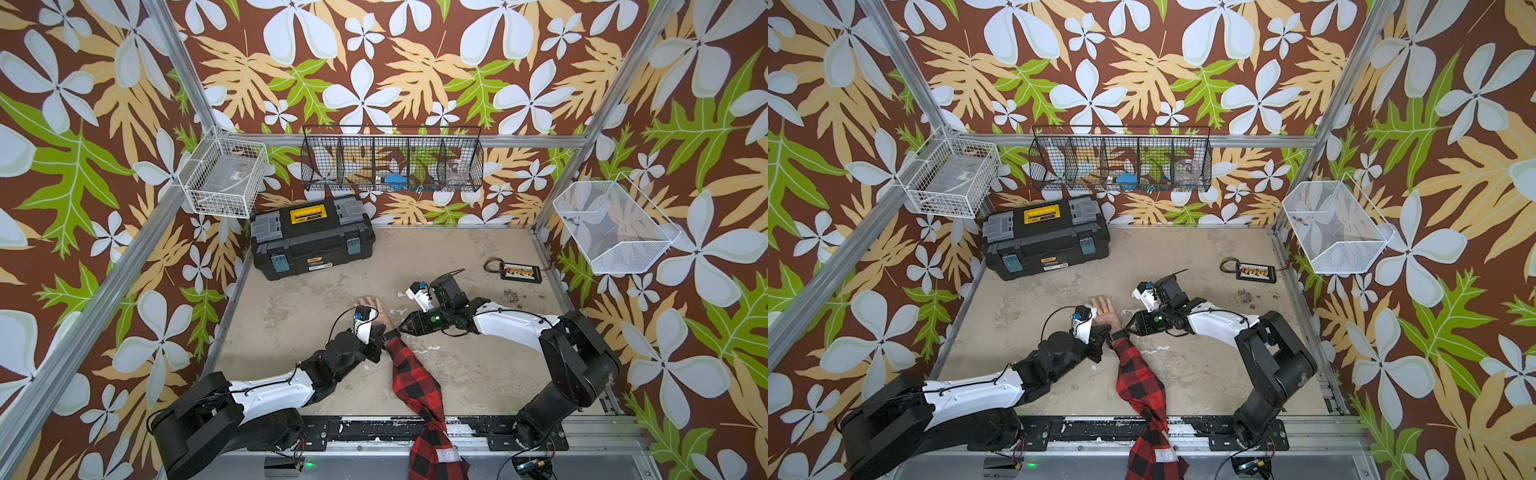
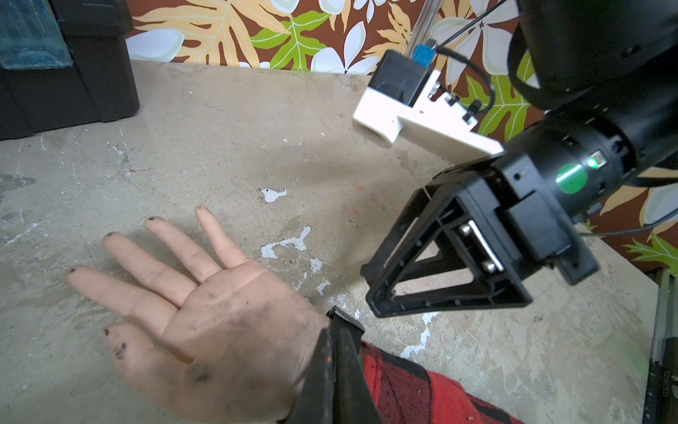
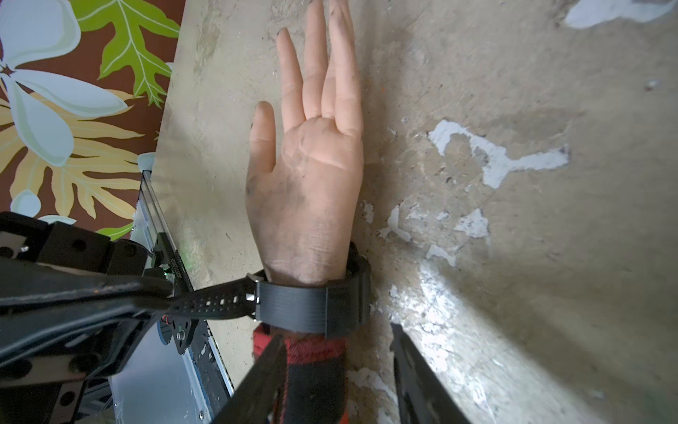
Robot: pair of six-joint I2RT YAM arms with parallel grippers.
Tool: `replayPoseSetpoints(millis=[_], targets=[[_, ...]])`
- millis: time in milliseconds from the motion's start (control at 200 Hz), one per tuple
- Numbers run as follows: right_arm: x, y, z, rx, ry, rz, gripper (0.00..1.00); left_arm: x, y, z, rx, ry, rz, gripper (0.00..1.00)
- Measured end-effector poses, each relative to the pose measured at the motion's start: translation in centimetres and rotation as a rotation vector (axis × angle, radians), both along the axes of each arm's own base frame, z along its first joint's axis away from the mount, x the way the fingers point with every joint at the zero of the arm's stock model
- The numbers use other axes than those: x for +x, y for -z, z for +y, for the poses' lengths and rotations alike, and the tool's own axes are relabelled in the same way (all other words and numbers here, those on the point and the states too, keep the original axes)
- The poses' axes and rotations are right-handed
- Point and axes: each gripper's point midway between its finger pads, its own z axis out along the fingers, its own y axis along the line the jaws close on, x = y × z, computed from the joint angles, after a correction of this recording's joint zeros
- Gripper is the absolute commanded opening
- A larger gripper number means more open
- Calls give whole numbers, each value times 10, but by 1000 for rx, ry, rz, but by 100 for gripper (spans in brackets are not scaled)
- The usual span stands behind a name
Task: Take off the watch
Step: Untie the watch from the hand.
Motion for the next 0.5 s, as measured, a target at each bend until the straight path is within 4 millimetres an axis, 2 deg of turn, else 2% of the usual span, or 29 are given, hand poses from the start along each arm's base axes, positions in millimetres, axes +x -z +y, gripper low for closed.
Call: replayPoseSetpoints(millis=[125,170,235,270,390,495], targets=[[1,6,5,0,-11,14,42,-1,0,1,-7,6,-4,0],[2,7,8,7,-18,17,47,-2,-1,1,-9,7,-4,0],[2,6,15,19,-34,16,61,-2,0,0,-10,11,-3,0],[1,4,19,25,-44,12,63,-2,0,1,-11,9,-5,0],[1,-3,32,48,-74,-2,64,-4,1,3,-24,9,-15,0],[2,0,33,46,-74,2,64,-3,3,5,-44,-10,-10,0]])
